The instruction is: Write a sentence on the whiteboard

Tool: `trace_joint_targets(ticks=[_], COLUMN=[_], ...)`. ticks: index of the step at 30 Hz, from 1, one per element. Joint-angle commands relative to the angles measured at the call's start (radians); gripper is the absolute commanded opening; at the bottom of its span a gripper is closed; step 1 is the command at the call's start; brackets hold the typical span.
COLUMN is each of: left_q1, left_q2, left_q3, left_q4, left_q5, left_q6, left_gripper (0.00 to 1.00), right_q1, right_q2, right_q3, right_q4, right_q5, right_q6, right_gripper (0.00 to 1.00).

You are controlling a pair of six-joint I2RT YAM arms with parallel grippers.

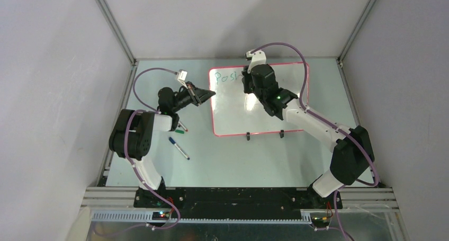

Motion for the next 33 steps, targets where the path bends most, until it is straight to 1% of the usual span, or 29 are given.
trace_joint_targets(ticks=[1,33], left_q1=[-0.015,-0.015], left_q2=[-0.026,-0.027], left_q3=[-0.004,-0.004], left_q4=[-0.011,-0.016], left_q5=[-0.044,-0.044], left_q6=[0.089,0.089], left_gripper=[0.00,0.00], right_q1=[-0.007,-0.016], right_q2=[0.001,-0.013], right_q3=[0.024,0.025], right_q4=[0.004,-0.018], right_q5=[0.053,0.089], right_q6=[0.001,0.004], right_gripper=[0.00,0.00])
